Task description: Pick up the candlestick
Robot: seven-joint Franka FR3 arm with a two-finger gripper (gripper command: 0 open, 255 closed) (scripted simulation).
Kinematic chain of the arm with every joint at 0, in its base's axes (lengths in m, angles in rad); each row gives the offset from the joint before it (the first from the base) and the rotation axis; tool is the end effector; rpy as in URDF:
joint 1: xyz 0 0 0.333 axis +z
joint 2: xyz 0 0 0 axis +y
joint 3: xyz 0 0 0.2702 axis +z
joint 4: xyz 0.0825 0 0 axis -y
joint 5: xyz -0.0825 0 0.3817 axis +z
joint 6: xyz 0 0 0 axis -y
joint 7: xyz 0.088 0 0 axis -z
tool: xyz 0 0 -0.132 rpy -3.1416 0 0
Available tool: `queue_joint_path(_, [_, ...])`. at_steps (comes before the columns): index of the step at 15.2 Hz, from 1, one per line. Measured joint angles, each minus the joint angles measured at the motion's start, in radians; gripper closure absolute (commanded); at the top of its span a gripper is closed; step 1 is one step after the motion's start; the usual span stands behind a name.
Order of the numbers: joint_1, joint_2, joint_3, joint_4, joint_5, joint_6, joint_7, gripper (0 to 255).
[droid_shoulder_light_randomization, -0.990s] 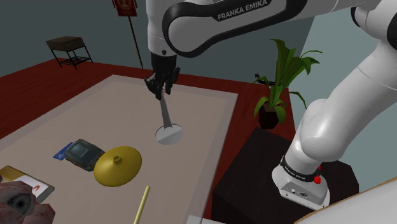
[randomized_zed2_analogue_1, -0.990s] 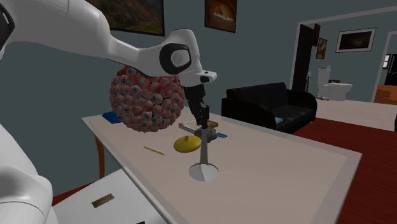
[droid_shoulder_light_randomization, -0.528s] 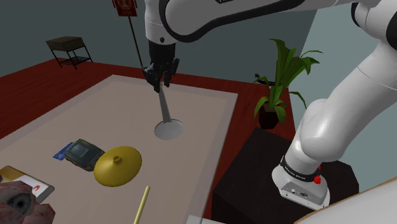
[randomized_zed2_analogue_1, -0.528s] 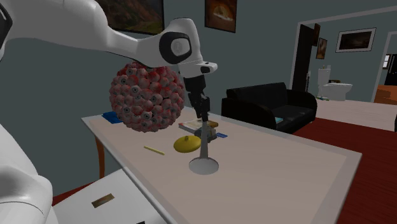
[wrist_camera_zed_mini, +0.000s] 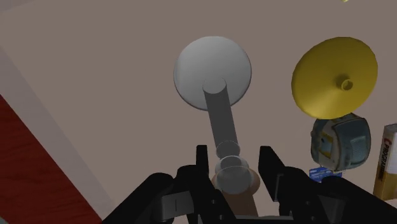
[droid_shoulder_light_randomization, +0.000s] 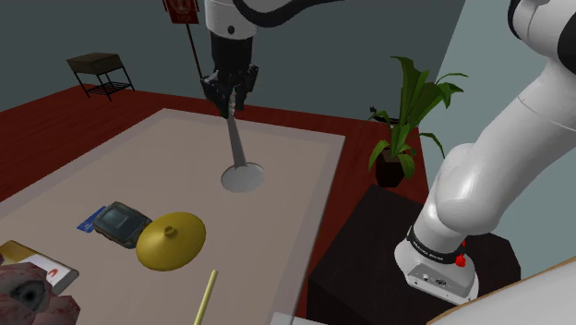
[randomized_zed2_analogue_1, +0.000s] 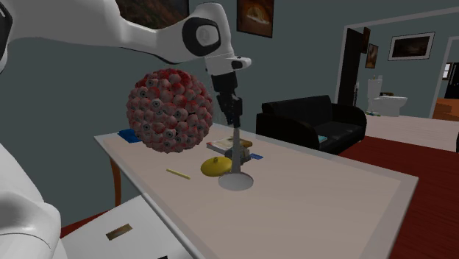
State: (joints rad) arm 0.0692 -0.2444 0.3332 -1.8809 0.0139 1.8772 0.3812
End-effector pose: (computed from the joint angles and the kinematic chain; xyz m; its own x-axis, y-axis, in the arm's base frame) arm 0.4737 0.2173 0.5576 0.9722 0.0151 0.2335 0.0211 -0.9995 -0.0232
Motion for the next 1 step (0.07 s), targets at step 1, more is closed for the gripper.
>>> queue_joint_path(1, [0.000,0.003,0.000,0.011,-0.001,-0.009,0.000,255])
